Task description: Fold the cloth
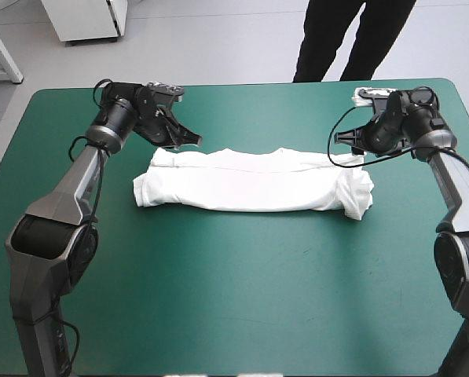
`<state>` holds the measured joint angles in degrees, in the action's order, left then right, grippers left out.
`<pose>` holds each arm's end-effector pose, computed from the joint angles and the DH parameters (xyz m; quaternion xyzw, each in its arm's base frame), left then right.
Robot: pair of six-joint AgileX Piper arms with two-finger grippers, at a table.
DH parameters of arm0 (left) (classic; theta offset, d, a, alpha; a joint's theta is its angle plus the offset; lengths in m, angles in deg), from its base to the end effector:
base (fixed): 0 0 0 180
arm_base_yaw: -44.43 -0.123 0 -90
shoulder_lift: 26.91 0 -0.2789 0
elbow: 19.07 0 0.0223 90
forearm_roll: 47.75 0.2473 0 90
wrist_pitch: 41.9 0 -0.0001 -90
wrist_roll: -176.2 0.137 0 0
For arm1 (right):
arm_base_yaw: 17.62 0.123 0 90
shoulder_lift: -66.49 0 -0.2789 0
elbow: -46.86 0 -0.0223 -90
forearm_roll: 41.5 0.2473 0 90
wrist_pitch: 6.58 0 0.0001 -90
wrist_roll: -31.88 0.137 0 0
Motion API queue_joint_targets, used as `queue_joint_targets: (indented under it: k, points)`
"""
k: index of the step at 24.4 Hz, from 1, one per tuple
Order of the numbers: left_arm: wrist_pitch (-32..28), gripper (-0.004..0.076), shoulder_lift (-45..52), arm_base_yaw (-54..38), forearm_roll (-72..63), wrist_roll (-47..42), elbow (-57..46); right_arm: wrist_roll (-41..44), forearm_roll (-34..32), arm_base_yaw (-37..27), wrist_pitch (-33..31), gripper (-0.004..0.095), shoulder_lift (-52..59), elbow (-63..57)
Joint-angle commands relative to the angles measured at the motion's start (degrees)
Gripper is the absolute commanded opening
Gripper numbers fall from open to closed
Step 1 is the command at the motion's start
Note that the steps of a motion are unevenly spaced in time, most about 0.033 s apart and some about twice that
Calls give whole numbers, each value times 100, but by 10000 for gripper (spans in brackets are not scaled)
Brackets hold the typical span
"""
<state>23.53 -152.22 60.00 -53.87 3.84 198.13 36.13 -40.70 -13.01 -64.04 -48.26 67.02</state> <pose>0.4478 -0.1386 0.2591 0.1853 0.9543 -0.0680 0.2244 0.4277 0.0361 0.2577 -0.0008 0.9704 0.0253 0.2403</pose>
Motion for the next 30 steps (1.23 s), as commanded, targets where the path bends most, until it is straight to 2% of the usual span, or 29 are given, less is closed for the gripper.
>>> queue_joint_targets:
  k: [1,7,13,21,26,30]
  points:
    - [33,-22,393,446,-386,151,180,-10,-80,-83,58,486,460,188]
    - [-526,-22,263,1654,-318,179,180,-10,-80,-83,-139,486,639,188]
    - [-612,-22,-395,1854,-303,168,167,-10,-80,-83,-145,486,713,177]
    - [-680,-22,-808,1854,-280,69,167,142,-22,-123,-264,486,713,153]
    - [-680,-22,-831,1854,-290,69,167,-73,842,-583,-493,486,679,-21]
    - [-642,-22,-831,1854,-328,47,167,-694,1972,-1123,-544,489,679,-436]
